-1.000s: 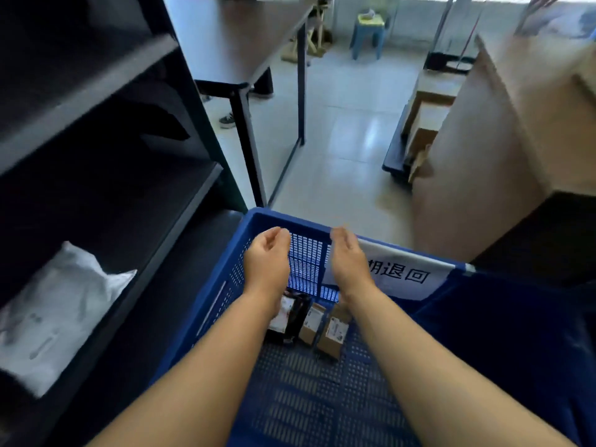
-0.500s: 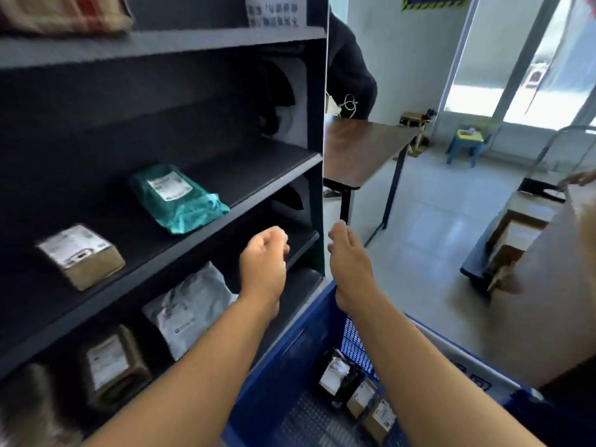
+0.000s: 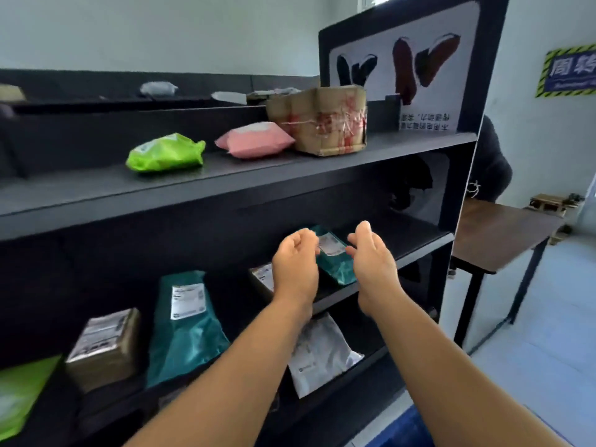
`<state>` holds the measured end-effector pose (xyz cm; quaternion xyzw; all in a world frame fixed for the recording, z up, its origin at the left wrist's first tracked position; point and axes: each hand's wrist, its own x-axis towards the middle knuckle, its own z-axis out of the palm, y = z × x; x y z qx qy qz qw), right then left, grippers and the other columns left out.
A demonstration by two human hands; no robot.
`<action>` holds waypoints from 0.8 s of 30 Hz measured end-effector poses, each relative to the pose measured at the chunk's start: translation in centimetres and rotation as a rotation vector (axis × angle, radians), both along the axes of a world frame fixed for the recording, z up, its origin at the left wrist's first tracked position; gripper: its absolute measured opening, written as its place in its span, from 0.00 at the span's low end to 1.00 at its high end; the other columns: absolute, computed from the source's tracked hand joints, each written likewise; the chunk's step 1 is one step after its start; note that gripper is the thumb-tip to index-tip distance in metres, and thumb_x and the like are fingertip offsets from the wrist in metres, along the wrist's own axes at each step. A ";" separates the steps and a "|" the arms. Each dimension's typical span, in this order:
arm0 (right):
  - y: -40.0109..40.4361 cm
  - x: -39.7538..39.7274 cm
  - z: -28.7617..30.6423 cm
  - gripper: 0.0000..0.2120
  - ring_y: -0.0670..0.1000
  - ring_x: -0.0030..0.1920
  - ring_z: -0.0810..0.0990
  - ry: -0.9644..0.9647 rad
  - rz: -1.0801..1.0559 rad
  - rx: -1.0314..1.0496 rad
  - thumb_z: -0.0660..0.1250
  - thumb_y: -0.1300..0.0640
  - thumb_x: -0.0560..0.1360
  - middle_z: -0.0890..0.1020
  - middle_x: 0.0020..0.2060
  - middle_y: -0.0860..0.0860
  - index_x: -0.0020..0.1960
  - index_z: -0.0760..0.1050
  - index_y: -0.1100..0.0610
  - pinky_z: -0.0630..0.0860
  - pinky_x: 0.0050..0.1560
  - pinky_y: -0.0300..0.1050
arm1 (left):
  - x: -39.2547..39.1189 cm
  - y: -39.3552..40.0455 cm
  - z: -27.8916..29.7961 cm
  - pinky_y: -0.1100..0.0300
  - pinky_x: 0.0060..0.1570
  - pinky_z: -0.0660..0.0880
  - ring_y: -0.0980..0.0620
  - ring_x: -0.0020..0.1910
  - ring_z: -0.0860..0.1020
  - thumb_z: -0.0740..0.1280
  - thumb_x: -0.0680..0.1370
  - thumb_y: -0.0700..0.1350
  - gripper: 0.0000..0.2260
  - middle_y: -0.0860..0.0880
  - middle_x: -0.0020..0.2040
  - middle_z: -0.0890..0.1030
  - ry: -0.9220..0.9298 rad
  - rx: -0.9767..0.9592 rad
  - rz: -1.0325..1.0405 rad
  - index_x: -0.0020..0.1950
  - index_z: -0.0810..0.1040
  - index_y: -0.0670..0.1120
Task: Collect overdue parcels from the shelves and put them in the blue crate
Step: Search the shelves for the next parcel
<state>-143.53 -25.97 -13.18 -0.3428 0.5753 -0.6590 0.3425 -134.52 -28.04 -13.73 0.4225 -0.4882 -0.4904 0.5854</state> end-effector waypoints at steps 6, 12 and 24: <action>-1.1 8.1 3.9 0.22 0.58 0.64 0.73 0.014 0.087 -0.094 0.53 0.44 0.82 0.74 0.64 0.60 0.62 0.68 0.63 0.70 0.62 0.52 | 7.7 0.2 4.1 0.56 0.55 0.74 0.53 0.51 0.78 0.63 0.80 0.47 0.10 0.50 0.51 0.81 0.063 -0.088 0.067 0.58 0.77 0.46; -2.3 14.5 7.5 0.23 0.57 0.61 0.74 0.029 0.165 -0.170 0.54 0.45 0.82 0.76 0.60 0.59 0.62 0.71 0.64 0.74 0.51 0.48 | 13.9 -0.1 8.6 0.59 0.56 0.73 0.54 0.52 0.78 0.62 0.80 0.47 0.10 0.50 0.52 0.81 0.059 -0.220 0.117 0.58 0.77 0.46; -9.2 17.7 13.8 0.13 0.48 0.37 0.66 0.158 0.259 -0.223 0.57 0.48 0.80 0.70 0.37 0.50 0.47 0.71 0.56 0.63 0.35 0.43 | 20.7 -7.1 14.3 0.52 0.60 0.70 0.42 0.64 0.73 0.60 0.77 0.54 0.26 0.39 0.69 0.71 -0.162 -0.116 0.271 0.71 0.67 0.42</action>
